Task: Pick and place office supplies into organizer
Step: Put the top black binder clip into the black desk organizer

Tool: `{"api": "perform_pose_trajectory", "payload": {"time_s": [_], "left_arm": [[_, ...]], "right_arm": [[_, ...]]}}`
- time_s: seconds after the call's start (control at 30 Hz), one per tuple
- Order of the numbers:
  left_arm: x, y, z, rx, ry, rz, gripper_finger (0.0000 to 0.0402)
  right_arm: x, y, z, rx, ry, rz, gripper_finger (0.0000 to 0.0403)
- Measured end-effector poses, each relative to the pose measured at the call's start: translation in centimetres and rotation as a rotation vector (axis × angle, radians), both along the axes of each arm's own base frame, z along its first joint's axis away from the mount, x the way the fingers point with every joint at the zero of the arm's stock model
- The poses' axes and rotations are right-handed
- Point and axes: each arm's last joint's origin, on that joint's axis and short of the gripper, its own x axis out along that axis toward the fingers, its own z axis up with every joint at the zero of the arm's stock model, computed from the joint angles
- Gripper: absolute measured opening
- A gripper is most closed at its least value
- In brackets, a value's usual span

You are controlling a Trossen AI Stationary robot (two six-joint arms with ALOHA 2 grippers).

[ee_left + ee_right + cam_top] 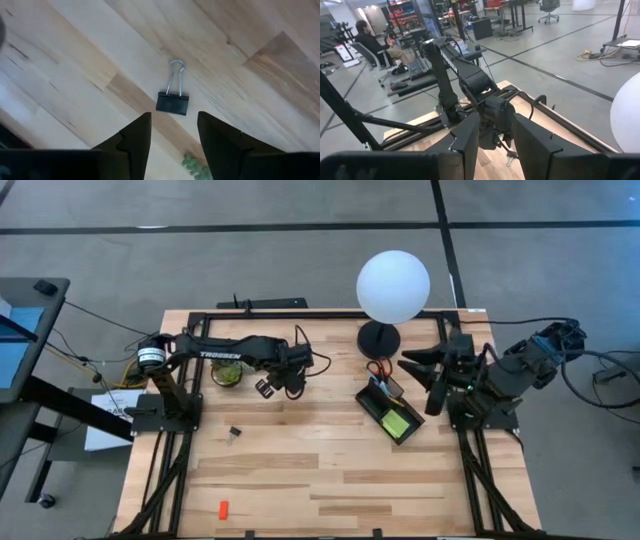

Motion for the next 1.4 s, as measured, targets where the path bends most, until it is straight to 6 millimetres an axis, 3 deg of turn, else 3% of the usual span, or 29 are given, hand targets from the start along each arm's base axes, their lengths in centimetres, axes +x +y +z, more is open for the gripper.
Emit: {"api": "perform_pose_trajectory", "payload": {"time_s": [0.2,0.57,1.17,1.4], "left_arm": [[0.3,0.1,-0.7,-0.047,0.006,-0.023,0.0174],[1.8,1.2,-5.8,0.054,0.137,-0.03,0.0181],[1.8,1.7,-6.6,0.029,0.164,-0.013,0.0179],[1.8,1.6,-6.6,0.02,0.156,0.057,0.0124]], "right_arm": [[1.0,0.7,-0.6,-0.02,0.031,0.002,0.0113],[1.5,1.3,-0.9,-0.019,0.043,0.03,0.0113],[1.6,1.3,-0.9,-0.019,0.046,0.033,0.0113],[1.6,1.3,-0.9,-0.019,0.046,0.033,0.0113]]}}
